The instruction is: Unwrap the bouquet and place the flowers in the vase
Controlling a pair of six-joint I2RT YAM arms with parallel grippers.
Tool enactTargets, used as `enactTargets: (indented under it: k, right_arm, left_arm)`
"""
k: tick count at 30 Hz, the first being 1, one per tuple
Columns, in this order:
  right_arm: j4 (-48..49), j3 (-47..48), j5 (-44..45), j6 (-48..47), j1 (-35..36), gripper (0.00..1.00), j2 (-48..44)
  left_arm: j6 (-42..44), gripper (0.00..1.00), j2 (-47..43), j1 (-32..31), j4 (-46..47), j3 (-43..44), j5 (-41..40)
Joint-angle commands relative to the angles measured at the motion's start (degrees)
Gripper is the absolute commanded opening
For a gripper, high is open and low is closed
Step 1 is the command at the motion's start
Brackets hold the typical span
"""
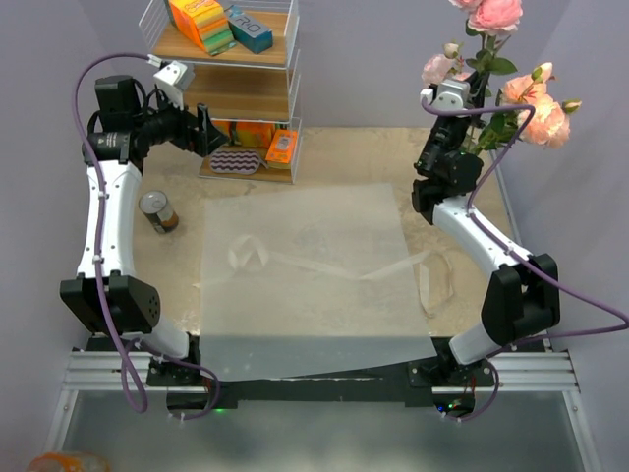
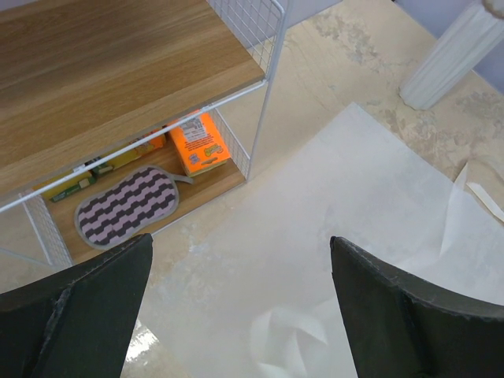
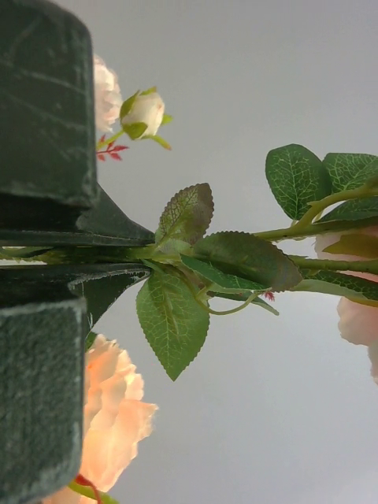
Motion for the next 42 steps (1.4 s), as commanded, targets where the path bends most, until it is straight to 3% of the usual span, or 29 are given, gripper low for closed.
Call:
enactTargets:
  k: [1,8,18,25,42]
  right_arm:
    - [23.82,5.75,-5.98,-0.42,0.24,0.00,-0.98]
    - [25.22,11.03,-6.33,4.06,0.50,0.00,2.63]
    - [30.15,15.17,-11.34,2.58,-0.28,0.00,9.57]
    - [30.41,11.39,-11.08,3.27,-3.62,0.00,8.43]
    - [30.41,3.84,-6.43,6.26,-6.09,0.00,4.75]
  left_arm:
    - [0.34,0.99,0.75,0.53,-0.48,4.42,1.93]
    - [0.69,0.99,1.19,0.53,-1.62,6.18,2.29]
    - [2.71,0.99,2.42,0.44,-6.80,11.10,2.02]
    - [5.26,0.99,3.83,0.53,-10.33,15.14,1.93]
    - [4.65,0.99,5.06,0.61,-8.31,13.91,2.64]
